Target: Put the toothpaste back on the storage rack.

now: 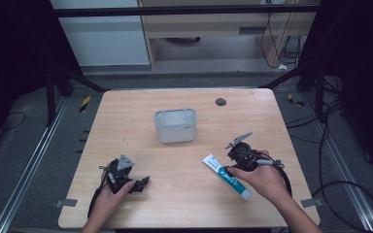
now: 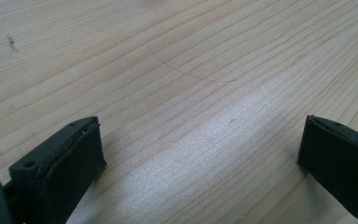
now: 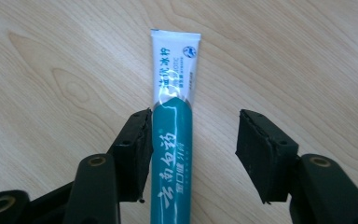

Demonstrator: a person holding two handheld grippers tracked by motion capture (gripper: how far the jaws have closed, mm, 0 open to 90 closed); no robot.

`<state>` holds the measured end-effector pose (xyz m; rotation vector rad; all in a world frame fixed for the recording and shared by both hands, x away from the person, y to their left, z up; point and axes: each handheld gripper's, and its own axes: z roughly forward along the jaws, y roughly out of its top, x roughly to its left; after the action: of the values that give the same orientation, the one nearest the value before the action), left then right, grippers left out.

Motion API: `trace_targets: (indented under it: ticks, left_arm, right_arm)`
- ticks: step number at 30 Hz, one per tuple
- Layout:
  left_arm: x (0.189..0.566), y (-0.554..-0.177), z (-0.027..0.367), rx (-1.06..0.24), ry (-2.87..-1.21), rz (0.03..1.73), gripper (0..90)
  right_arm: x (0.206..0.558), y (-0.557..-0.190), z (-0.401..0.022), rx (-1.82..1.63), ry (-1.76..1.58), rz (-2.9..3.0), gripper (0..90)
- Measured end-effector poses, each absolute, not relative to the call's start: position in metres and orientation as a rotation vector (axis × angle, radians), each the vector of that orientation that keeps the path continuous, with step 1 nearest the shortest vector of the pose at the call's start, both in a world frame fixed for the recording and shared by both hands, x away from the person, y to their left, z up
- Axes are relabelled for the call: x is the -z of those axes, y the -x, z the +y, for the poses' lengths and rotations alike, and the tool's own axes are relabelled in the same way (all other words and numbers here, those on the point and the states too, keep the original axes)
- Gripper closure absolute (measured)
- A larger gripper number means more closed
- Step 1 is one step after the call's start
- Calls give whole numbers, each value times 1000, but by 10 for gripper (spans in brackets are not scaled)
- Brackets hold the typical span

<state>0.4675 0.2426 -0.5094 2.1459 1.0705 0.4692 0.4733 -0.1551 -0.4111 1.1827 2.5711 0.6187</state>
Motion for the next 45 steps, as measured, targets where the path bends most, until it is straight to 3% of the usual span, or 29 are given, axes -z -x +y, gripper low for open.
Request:
trace_targets:
  ticks: [16,45]
  left_arm:
    - [509,-468,243,-468,-2147,1069,0]
    - [509,-468,243,-468,-2150,1068,0]
  right_arm:
    - [420,-489,-134,-581,-1183,2638,532]
    - [452,-511,-118,-512,-1284,2679,476]
